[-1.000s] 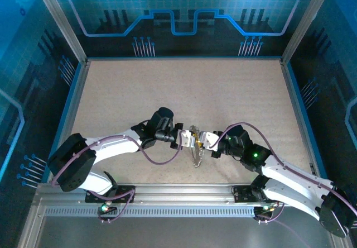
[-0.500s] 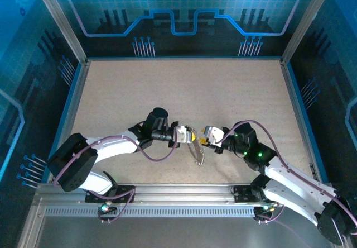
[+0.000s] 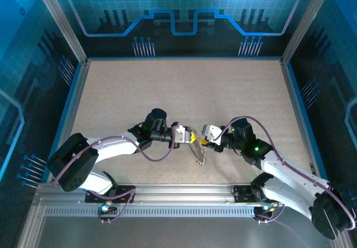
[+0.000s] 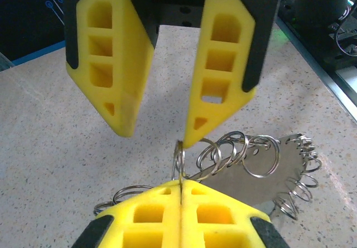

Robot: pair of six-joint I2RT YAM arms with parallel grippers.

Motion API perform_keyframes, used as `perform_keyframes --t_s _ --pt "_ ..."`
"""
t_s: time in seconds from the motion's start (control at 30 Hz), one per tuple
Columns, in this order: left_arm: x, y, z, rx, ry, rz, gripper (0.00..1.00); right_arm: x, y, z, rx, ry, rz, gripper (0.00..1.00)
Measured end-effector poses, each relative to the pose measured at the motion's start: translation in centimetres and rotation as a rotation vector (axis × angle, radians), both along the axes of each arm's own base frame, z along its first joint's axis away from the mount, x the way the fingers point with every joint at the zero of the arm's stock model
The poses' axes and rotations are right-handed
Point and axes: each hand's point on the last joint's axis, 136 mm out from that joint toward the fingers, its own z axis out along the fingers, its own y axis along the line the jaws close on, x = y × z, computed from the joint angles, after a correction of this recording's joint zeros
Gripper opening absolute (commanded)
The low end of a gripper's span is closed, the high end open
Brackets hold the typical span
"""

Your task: Put the keys on the keyring

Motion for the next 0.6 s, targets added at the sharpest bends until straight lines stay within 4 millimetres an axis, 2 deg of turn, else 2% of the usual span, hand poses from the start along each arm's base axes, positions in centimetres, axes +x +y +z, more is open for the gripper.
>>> perform_keyframes --t_s 0.2,0.47,0.6 --pt "0.1 -0.2 0.2 -0.014 -0.005 -0.004 0.0 -0.6 0.5 -0.3 0.006 0.014 0.053 0.31" --pt "0.0 -0.2 0.0 -0.021 -0.012 -0.006 0.0 -0.5 0.5 -0.9 -0.006 0.035 0.052 0.31" --pt "0.2 -0.3 0.0 -0.025 -0.017 -0.005 0.0 -0.4 0.6 -1.3 -0.01 0.042 0.051 0.15"
